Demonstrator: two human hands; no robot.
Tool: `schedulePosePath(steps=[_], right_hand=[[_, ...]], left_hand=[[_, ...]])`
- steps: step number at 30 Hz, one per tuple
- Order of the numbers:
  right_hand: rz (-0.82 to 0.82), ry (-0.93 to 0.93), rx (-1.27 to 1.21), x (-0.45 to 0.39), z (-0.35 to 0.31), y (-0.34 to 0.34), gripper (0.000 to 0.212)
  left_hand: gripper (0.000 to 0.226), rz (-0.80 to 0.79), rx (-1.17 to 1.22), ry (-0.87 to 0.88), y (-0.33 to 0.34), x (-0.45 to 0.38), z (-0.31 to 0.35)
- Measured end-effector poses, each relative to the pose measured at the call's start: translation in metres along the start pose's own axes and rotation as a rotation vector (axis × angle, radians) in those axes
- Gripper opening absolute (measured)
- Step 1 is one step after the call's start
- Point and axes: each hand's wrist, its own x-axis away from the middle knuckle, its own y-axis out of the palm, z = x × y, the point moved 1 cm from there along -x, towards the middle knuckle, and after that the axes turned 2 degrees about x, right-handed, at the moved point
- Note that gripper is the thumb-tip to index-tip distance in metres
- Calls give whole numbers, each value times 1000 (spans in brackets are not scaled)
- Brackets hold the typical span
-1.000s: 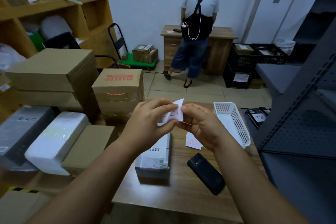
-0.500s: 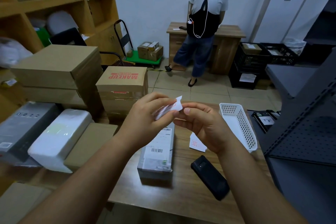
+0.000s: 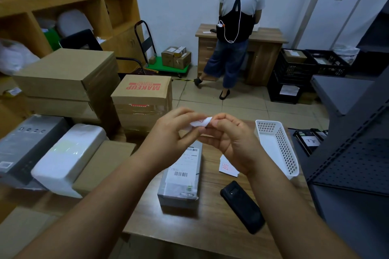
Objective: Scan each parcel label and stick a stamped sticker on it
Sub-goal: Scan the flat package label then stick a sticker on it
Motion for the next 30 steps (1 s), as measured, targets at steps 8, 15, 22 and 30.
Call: schedulePosePath(steps=[8,15,22,30], right_hand=[[207,20,-8,-6,6,2,17],[182,-95,523,-5,-7,-16,25],[233,-8,179,-9,-9,-7,24],[381,-100,373,-18,-46,-3,11]], left_hand=[[48,-35,-80,-10,9,0,-2],[41,-115,348,-330,-6,-11,-1],[42,205,554,-437,1,-24,13],[48,235,-14,37,-15,-38,20]])
